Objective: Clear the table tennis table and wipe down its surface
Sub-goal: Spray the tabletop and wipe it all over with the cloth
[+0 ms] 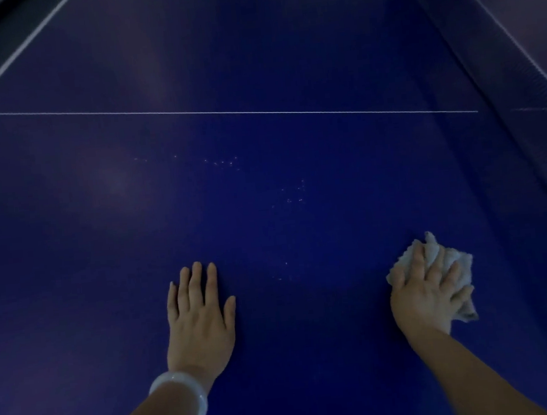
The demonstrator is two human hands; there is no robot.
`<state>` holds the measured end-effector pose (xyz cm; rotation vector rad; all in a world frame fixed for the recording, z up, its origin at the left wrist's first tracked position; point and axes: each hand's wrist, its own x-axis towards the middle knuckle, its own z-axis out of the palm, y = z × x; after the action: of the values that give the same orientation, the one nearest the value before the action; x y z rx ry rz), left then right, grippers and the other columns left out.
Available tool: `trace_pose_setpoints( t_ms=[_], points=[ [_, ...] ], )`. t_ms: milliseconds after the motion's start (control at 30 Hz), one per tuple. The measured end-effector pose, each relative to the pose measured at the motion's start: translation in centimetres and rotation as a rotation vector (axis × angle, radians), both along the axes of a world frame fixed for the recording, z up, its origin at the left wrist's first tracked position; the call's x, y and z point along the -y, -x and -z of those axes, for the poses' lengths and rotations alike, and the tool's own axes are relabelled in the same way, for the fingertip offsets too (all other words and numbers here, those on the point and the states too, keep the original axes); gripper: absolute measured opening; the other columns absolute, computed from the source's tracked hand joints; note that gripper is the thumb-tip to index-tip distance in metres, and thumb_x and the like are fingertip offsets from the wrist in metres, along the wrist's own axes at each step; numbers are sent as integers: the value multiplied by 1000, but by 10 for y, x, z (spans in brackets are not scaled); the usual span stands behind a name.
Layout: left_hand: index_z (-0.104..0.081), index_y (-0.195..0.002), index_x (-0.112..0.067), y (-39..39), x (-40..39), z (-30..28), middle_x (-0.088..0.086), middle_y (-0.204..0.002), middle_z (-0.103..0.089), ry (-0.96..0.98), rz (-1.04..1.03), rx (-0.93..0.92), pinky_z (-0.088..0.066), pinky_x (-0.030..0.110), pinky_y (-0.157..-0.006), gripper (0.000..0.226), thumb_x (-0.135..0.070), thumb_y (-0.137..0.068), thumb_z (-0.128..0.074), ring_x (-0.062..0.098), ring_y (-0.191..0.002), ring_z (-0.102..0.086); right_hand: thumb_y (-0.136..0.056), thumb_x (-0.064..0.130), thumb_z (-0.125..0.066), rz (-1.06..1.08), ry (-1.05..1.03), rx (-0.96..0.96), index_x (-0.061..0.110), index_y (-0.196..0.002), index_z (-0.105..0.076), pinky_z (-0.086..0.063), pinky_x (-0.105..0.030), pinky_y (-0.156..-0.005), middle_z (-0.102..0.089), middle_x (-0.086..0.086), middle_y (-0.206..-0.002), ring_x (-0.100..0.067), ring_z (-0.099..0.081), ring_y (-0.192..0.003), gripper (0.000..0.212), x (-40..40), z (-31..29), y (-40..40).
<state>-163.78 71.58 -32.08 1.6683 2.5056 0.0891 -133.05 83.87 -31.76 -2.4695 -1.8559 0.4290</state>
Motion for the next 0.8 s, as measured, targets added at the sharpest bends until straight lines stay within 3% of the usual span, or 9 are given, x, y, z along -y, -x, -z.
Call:
trace_pose_setpoints(
  t_ms=[67, 167, 233, 300, 433, 500, 600, 667, 800],
  points=[
    [-12, -156, -14, 0, 0, 1, 11, -162, -14, 12, 5, -12, -5, 46, -123, 69, -52, -98, -3, 25, -151, -3, -98, 47, -7, -129, 0, 50, 33, -152, 22, 15, -63, -113, 5, -13, -164, -41, 19, -147, 63, 9, 3, 46],
    [-10, -156, -15, 0, 1, 1, 10, -163, -12, 16, 2, -12, -5, 46, -123, 68, -51, -99, -1, 25, -151, -2, -100, 48, -6, -598, -45, 87, 31, -149, 28, 13, -66, -113, 22, -10, -162, -44, 26, -143, 62, 34, 11, 87],
    [-9, -156, -15, 2, 1, 3, 9, -163, -12, 18, 1, -8, -5, 47, -123, 68, -51, -99, -1, 25, -151, -1, -102, 42, -28, -872, -3, 168, 33, -150, 19, 4, -72, -112, 29, -11, -159, -49, 28, -141, 68, 33, 8, 74],
    [-12, -155, -15, 2, 0, 4, 9, -162, -13, 9, 6, -1, -6, 47, -123, 67, -51, -100, -3, 25, -151, -2, -98, 34, -43, -768, 97, 214, 28, -150, 11, -4, -75, -110, 21, -18, -161, -54, 15, -143, 74, 32, 4, 41],
    [-16, -155, -15, 3, 0, 5, 10, -161, -20, -12, 10, 18, -10, 49, -122, 64, -50, -101, -8, 26, -150, -10, -99, 46, -19, -82, 222, 99, 40, -145, 31, -3, -70, -114, 29, -5, -159, -46, 20, -145, 69, 59, -11, 33],
    [-17, -154, -15, 3, 0, 4, 11, -160, -21, -13, 9, 23, -13, 50, -121, 65, -50, -101, -6, 27, -150, -12, -97, 47, -24, -155, 148, 108, 29, -146, 34, -4, -73, -111, 36, -11, -156, -51, 23, -141, 79, 81, -7, 72],
    [-20, -154, -13, 3, 0, 3, 12, -160, -22, -15, 11, 19, -13, 50, -121, 64, -48, -101, -8, 28, -150, -13, -95, 40, -43, -589, -5, 32, 24, -152, 16, 6, -76, -108, 43, -11, -152, -49, 28, -141, 84, 77, 3, 130],
    [-22, -153, -12, 3, 1, 4, 13, -159, -23, -23, 16, 11, -13, 49, -121, 63, -46, -102, -12, 28, -149, -14, -99, 48, -29, -735, -29, 101, 27, -151, 24, 7, -72, -111, 40, -12, -153, -46, 24, -143, 78, 38, 5, 148],
    [-20, -154, -13, 4, 1, 8, 12, -160, -22, -22, 11, 17, -14, 51, -121, 62, -46, -102, -12, 29, -149, -13, -100, 42, -25, -421, 88, 141, 29, -151, 25, -3, -73, -112, 23, -16, -160, -50, 15, -144, 72, -39, 5, 113]
  ],
)
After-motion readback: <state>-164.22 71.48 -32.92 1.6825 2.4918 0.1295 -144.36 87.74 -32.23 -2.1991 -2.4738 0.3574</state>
